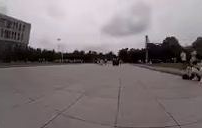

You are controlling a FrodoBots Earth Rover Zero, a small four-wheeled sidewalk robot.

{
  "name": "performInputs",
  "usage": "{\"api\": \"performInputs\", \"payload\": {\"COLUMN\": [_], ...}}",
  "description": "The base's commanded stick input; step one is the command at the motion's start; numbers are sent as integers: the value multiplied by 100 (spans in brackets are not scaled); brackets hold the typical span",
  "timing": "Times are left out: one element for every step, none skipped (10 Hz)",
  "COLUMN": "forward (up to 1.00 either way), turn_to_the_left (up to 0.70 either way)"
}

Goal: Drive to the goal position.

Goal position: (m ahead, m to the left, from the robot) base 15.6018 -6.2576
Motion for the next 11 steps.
{"api": "performInputs", "payload": {"forward": [60,60,60,60,60,60,60,60,60,60,60], "turn_to_the_left": [1,1,1,1,1,1,1,1,1,1,1]}}
